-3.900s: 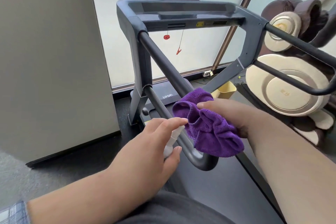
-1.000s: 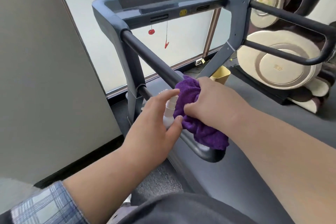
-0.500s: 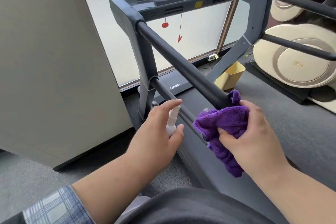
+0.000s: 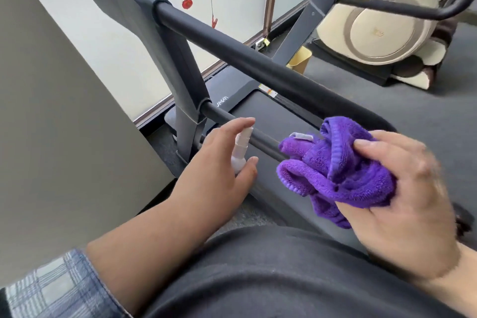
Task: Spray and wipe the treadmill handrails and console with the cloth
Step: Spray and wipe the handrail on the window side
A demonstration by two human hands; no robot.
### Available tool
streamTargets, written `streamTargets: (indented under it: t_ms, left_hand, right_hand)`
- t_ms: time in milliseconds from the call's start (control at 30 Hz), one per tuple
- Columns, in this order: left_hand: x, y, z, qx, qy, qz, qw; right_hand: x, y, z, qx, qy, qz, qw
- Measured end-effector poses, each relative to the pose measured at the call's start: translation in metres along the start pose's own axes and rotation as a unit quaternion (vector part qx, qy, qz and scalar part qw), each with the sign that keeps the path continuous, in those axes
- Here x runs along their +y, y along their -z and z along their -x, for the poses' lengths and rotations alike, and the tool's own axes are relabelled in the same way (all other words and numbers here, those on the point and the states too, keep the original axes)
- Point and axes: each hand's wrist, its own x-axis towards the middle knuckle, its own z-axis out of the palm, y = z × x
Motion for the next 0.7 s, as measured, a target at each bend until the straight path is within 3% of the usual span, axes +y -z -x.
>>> streamTargets:
  t_ms: [67,133,367,533,700]
  left_hand:
    - [-0.018,0.016,-0.011,-0.018,-0.02,0.002,1.0]
    - [-0.038,0.03,-0.021,-0.043,-0.035,-0.003,0.998]
    - [-0.087,0.034,-0.075,-0.157,-0.047,-0.049,0.985]
    - [-0.111,0.015,-0.12,-0.181,-0.033,-0.142,0.973]
    - [-0.129,0.006,-0.149,-0.196,-0.012,-0.204,0.959]
  right_hand:
    - [-0.012,-0.022,-0.008,-0.015,-0.025,0.018,0.999]
    - [-0.019,-0.044,-0.01,-0.026,-0.114,0.011,0.993]
    - [-0.053,-0.095,0.013,-0.05,-0.366,0.03,0.929]
    - [-0.066,-0.09,0.025,-0.03,-0.429,0.066,0.9]
    - [-0.071,-0.091,0.034,-0.085,-0.426,0.092,0.896]
